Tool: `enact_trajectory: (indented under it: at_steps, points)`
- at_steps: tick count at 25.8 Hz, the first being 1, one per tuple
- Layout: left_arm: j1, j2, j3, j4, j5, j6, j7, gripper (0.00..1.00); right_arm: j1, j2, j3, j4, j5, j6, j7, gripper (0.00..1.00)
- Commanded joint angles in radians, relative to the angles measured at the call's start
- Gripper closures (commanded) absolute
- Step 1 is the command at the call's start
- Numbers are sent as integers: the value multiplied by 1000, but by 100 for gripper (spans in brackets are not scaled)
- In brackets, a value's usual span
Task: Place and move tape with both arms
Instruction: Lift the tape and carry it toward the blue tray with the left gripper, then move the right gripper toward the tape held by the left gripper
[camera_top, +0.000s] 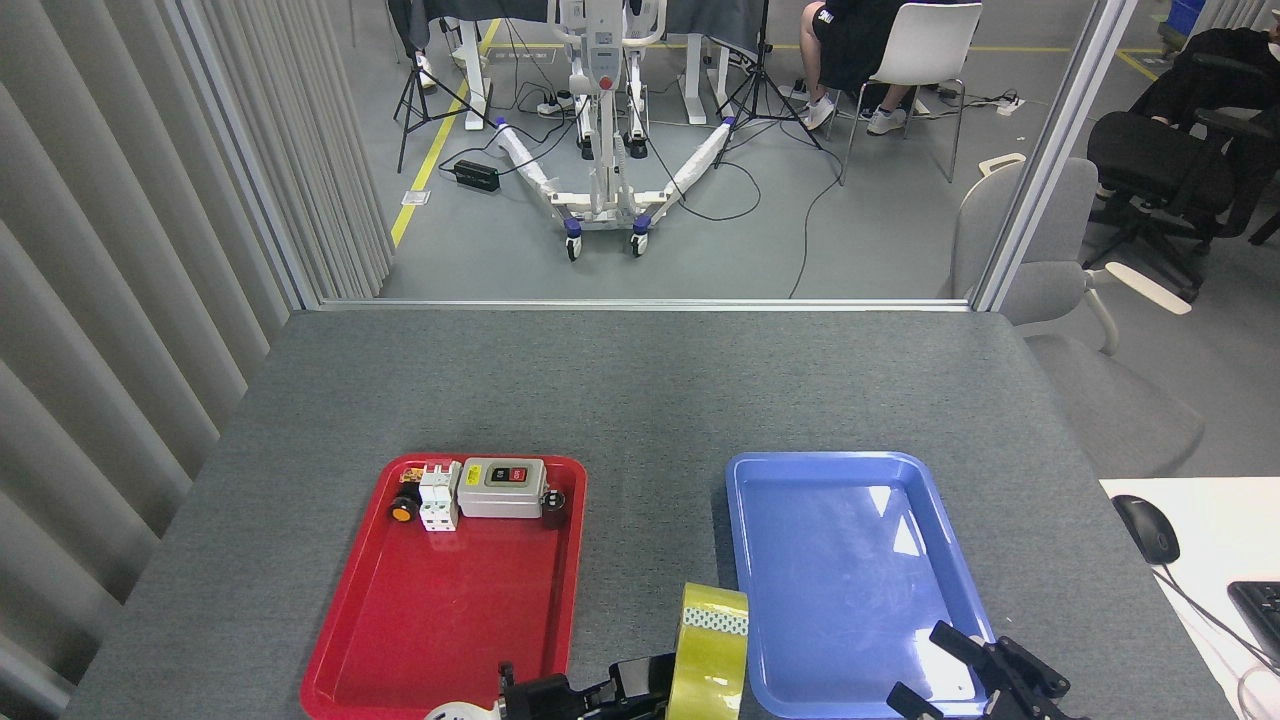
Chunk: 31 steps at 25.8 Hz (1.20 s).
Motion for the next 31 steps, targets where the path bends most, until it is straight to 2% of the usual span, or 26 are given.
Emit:
enact_trajectory:
  at_steps: [1, 11, 18, 23, 31]
  points:
    - [0, 0, 1, 0, -3, 4, 1, 100, -46, 2, 64, -15, 4, 0, 31, 3]
    - [0, 18, 1, -3, -3, 3, 1, 100, -205, 2, 262, -16, 3, 0, 31, 5]
    - [0, 23, 1, -11, -3, -3, 2, 100, -235, 19, 271, 13, 21, 0, 33, 6]
    - [0, 31, 4, -14, 3, -10, -9, 100, -259, 82, 273, 64, 78, 0, 34, 6]
    - [5, 49, 29, -33, 101, -72, -127, 100, -299, 115, 297, 96, 93, 0, 36, 7]
